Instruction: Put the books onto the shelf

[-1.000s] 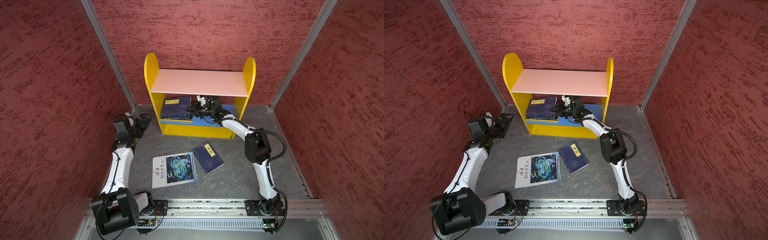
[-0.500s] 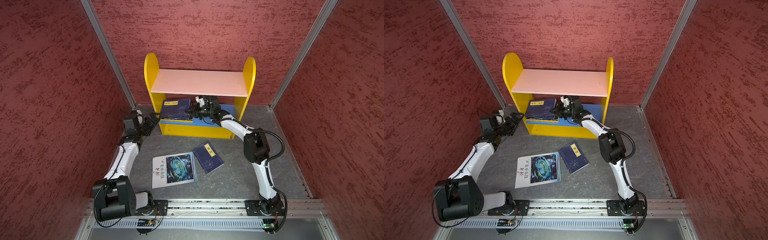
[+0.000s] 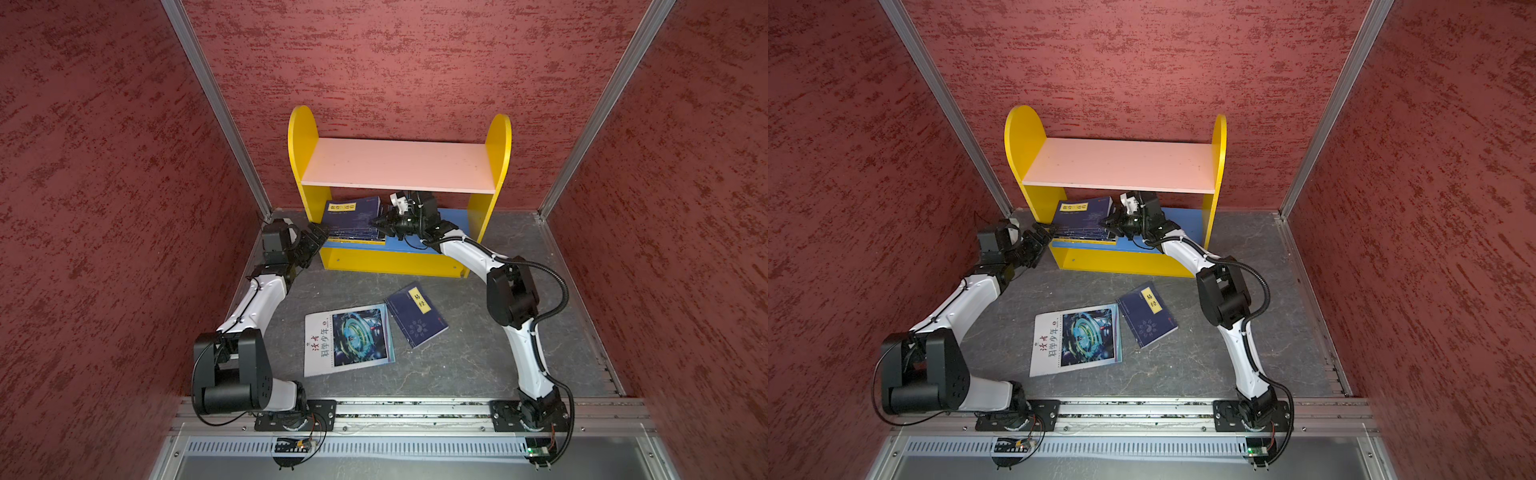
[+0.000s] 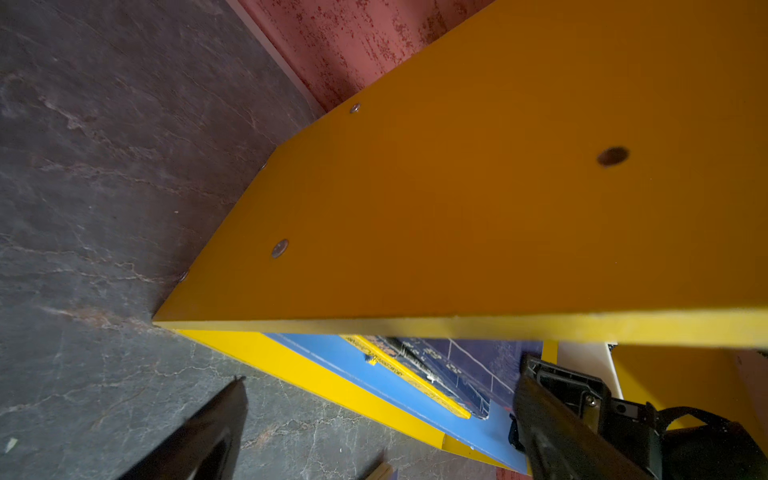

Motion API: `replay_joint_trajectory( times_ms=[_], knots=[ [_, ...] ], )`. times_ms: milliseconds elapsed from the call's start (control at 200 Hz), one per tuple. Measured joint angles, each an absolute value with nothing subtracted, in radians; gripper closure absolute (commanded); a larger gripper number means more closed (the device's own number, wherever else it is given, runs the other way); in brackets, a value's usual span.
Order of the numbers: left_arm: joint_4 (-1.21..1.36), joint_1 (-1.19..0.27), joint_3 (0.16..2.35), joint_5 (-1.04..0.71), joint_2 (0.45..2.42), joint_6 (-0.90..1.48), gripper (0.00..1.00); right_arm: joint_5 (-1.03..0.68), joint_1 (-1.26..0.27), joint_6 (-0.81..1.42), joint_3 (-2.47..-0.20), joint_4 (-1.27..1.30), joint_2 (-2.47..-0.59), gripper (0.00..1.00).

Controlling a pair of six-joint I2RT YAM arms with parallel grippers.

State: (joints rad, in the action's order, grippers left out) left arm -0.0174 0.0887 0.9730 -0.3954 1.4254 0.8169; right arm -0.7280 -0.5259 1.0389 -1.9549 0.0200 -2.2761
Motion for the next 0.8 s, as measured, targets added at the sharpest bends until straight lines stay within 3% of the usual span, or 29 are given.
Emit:
replay_joint_trajectory(
  times_ms=[401, 626, 797],
  knots=[
    [-0.029, 0.036, 0.989, -0.26, 1.499, 0.859, 0.01, -0.718, -0.527, 1.031, -1.955, 0.008, -2.276, 0.89],
    [-0.037, 0.018, 0.996, -0.199, 1.522, 0.86, 0.01, -0.694, -0.532, 1.009, -1.955, -0.026, -2.277, 0.67],
    [-0.045, 0.012, 0.997, -0.17, 1.522, 0.867, 0.01, -0.663, -0.535, 0.968, -1.983, -0.08, -2.276, 0.6]
  ],
)
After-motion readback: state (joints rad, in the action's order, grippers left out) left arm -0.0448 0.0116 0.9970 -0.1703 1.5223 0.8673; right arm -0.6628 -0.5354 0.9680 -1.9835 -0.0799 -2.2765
